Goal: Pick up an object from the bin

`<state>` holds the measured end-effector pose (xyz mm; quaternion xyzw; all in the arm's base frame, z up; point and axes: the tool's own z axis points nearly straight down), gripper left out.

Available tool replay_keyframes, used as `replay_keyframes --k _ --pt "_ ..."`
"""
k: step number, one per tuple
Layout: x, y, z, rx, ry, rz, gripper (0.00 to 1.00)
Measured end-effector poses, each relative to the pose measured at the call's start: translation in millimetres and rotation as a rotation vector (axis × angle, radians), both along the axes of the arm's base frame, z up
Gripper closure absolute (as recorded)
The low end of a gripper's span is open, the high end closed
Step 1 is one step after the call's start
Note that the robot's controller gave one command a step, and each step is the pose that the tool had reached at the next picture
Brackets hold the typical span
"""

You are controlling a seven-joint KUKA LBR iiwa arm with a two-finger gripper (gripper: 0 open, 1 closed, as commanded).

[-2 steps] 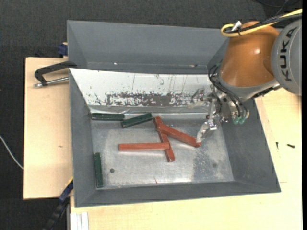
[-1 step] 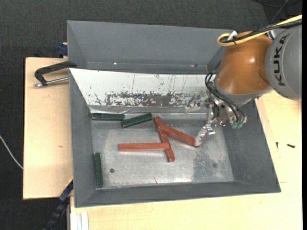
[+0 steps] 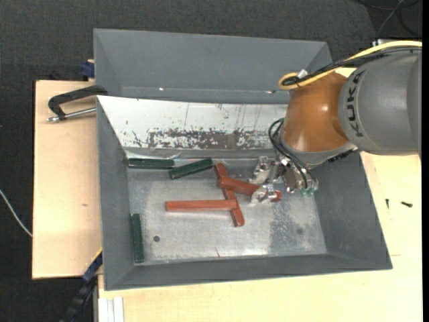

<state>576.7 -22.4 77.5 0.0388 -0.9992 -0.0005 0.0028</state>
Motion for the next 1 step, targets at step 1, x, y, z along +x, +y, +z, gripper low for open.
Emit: replay_keyframes --k 1 --pt "0.2 0.0 0.1 0.000 -0.001 0.000 1.00"
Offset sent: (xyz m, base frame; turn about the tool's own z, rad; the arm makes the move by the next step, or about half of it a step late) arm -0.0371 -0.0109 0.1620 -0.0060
